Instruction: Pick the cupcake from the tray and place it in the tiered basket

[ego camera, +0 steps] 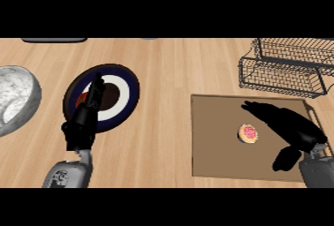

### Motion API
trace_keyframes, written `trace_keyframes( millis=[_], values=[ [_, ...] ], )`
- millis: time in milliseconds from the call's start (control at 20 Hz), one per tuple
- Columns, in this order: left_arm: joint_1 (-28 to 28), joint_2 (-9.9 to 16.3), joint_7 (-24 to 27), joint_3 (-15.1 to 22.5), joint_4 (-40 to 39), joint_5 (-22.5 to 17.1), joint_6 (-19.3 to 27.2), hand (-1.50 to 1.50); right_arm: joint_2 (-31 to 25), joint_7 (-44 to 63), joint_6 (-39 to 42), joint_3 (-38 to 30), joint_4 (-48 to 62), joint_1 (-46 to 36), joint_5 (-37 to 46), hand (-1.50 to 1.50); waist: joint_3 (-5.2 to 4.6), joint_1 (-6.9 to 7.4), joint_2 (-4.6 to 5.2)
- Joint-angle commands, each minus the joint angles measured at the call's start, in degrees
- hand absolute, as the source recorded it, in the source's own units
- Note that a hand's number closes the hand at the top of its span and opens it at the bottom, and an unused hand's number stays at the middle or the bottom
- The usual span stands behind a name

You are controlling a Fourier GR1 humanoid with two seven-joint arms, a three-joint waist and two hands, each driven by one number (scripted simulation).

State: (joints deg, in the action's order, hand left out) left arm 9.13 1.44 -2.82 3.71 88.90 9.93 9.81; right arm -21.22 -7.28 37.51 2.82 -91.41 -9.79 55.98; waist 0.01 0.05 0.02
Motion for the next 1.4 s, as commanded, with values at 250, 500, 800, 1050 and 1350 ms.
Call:
trace_keyframes(
  millis=[250, 500, 800, 1050, 1350],
  values=[
    [0.75, -1.05, -3.32, 0.62, 2.18, 0.93, 0.15, 0.0, 1.85, -0.13, 0.27, 0.29, -1.36, 2.21, 1.41, -1.5, -0.01, -0.16, -0.05],
    [-0.48, 0.28, -3.07, -0.34, 4.07, 0.5, -1.13, 0.0, 5.9, 0.25, -2.93, 1.25, 1.77, 1.61, 2.03, -1.5, 0.0, 0.02, -0.04],
    [-1.44, 0.23, -2.46, -0.6, 3.85, 0.07, -1.14, 0.0, 5.28, -3.36, -8.66, -1.62, 4.21, 3.91, 1.57, 1.5, 0.0, -0.07, -0.06],
    [-1.92, 1.35, -1.26, -1.08, 2.64, -1.28, -2.24, 0.0, 6.46, -7.02, -22.25, 2.63, 11.11, 0.55, 8.77, 1.5, 0.02, 0.28, -0.01],
    [-2.5, 0.51, 0.14, -0.25, 1.97, -0.28, -0.72, 0.0, 6.89, -8.24, -28.23, 0.07, 14.79, -1.85, 9.79, 1.5, 0.0, 0.1, -0.01]
  ],
)
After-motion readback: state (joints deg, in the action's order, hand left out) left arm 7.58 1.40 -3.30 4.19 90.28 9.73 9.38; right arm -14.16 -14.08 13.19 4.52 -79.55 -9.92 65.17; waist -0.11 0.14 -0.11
